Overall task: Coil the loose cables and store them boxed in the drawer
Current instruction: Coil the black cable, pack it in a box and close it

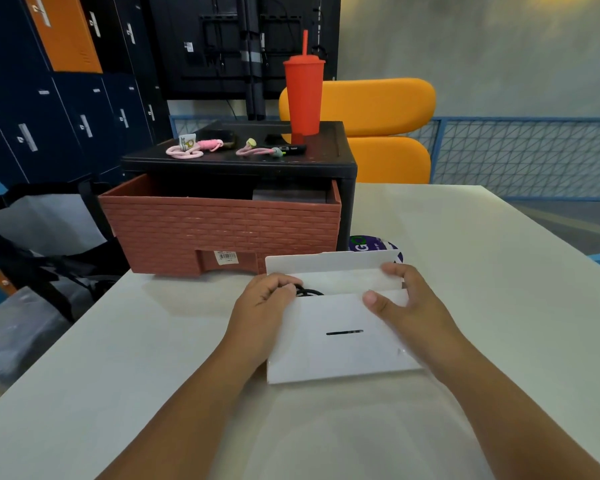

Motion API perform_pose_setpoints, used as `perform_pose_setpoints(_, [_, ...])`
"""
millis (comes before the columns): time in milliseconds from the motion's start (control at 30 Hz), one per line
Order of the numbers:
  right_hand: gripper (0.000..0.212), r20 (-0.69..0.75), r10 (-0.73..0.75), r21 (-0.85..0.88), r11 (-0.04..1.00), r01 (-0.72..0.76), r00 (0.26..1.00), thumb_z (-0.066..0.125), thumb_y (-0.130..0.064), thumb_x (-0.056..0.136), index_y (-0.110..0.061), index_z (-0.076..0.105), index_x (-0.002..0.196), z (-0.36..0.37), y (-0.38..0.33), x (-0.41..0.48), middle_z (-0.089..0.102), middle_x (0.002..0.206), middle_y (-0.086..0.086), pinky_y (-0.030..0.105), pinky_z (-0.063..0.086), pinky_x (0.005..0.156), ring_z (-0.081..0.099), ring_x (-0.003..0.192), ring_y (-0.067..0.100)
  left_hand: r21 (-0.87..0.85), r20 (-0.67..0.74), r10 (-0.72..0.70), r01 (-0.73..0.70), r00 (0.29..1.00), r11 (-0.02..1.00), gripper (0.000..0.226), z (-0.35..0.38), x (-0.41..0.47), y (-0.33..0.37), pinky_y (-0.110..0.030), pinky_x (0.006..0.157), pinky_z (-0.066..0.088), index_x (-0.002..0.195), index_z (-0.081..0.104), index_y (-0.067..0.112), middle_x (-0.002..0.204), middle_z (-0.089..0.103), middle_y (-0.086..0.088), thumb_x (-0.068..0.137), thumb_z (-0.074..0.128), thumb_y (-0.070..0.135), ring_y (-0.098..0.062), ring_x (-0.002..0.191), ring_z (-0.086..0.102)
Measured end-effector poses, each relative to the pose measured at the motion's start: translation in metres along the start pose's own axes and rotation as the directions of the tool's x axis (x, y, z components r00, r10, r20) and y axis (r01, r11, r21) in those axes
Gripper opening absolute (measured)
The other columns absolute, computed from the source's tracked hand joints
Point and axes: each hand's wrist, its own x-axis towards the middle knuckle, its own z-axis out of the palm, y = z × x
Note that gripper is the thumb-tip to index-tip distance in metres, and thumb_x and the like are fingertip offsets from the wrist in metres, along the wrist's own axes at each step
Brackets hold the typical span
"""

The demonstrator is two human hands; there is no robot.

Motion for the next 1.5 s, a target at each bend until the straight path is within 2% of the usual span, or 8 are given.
perform_pose_setpoints(167, [0.044,-0.032,0.060,0.042,0.997,-0.059,0.998,0.060,-0.031,0.088,-0.033,0.039,0.127,0.000,-0.002,0.002,0.054,0.115,0.000,0.025,0.040,0.073,0.052,0.101,0.021,0.034,0.087,-0.035,0.032,0.996,0.999,0.018,-0.003,0.000,-0.004,-0.014,0.061,0.046,0.097,0.046,0.039,0.088,0.058,0.011,0.095,0.050,0.022,-0.007,0.071,0.056])
perform_pose_setpoints(300, [0.056,0.024,0.045,-0.061,0.997,-0.043,0.999,0.049,-0.027,0.095,-0.032,0.023,0.144,-0.002,-0.003,0.002,0.046,0.135,-0.001,0.024,0.035,0.085,0.047,0.110,0.017,0.020,0.160,-0.057,0.054,0.986,0.998,0.048,-0.003,0.002,-0.011,-0.027,0.086,0.047,0.118,0.031,0.048,0.111,0.045,0.034,0.091,0.057,0.020,0.002,0.095,0.055])
perform_pose_setpoints(433, [0.059,0.021,0.032,-0.045,0.999,-0.031,0.999,0.048,-0.024,0.096,-0.035,0.018,0.145,-0.002,-0.004,0.002,0.044,0.138,-0.001,0.029,0.037,0.093,0.046,0.113,0.018,-0.036,0.091,-0.042,0.046,0.995,0.998,0.052,-0.001,-0.001,-0.007,-0.027,0.090,0.046,0.117,0.032,0.043,0.119,0.049,0.028,0.087,0.062,0.011,-0.001,0.102,0.056])
perform_pose_setpoints(633, [0.059,-0.036,-0.012,-0.023,1.000,0.012,0.999,0.061,-0.018,0.089,-0.038,0.035,0.138,-0.003,0.000,0.005,0.051,0.125,-0.007,0.007,0.042,0.068,0.048,0.109,0.012,0.063,0.015,-0.028,0.027,0.999,0.998,0.068,-0.001,-0.002,-0.001,-0.029,0.085,0.048,0.125,0.026,0.043,0.113,0.054,0.010,0.080,0.071,0.018,-0.010,0.099,0.057])
perform_pose_setpoints(733, [0.042,-0.059,-0.078,-0.172,0.983,0.067,0.995,0.070,-0.026,0.081,-0.029,0.056,0.120,-0.002,-0.003,0.001,0.053,0.114,-0.010,0.005,0.038,0.058,0.048,0.094,0.007,0.144,0.046,0.007,-0.014,0.999,0.989,0.046,-0.002,0.000,-0.003,-0.030,0.096,0.045,0.109,0.051,0.041,0.118,0.056,0.010,0.074,0.077,0.024,-0.009,0.106,0.055])
perform_pose_setpoints(900, [0.090,0.019,-0.091,-0.400,0.912,0.091,0.996,0.079,-0.052,0.058,-0.023,0.045,0.136,0.003,-0.010,-0.005,0.042,0.127,-0.009,0.018,0.035,0.087,0.043,0.118,0.008,0.260,0.094,0.094,-0.115,0.991,0.959,0.079,0.000,-0.003,0.000,0.005,0.076,0.033,0.113,0.062,0.026,0.106,0.048,0.020,0.040,0.084,0.047,0.009,0.099,0.048])
perform_pose_setpoints(1100, [0.068,0.000,-0.149,-0.467,0.875,0.132,0.989,0.067,-0.058,0.070,-0.025,0.053,0.127,0.006,-0.009,-0.004,0.047,0.123,-0.008,0.030,0.041,0.092,0.047,0.115,0.015,0.562,0.383,0.072,-0.294,0.921,0.773,0.132,-0.005,-0.009,0.009,-0.012,0.098,0.019,0.142,0.033,0.032,0.119,0.026,0.026,0.025,0.081,0.069,0.005,0.116,0.020])
perform_pose_setpoints(1500, [0.036,0.061,-0.191,-0.359,0.912,0.200,0.980,0.075,-0.037,0.071,-0.031,0.052,0.099,0.005,0.000,0.004,0.045,0.105,-0.009,0.026,0.038,0.083,0.048,0.105,0.015,0.680,0.430,0.099,-0.394,0.897,0.618,0.103,-0.005,-0.009,0.008,-0.026,0.108,0.022,0.140,0.033,0.043,0.120,0.024,0.016,0.049,0.074,0.070,-0.006,0.116,0.018])
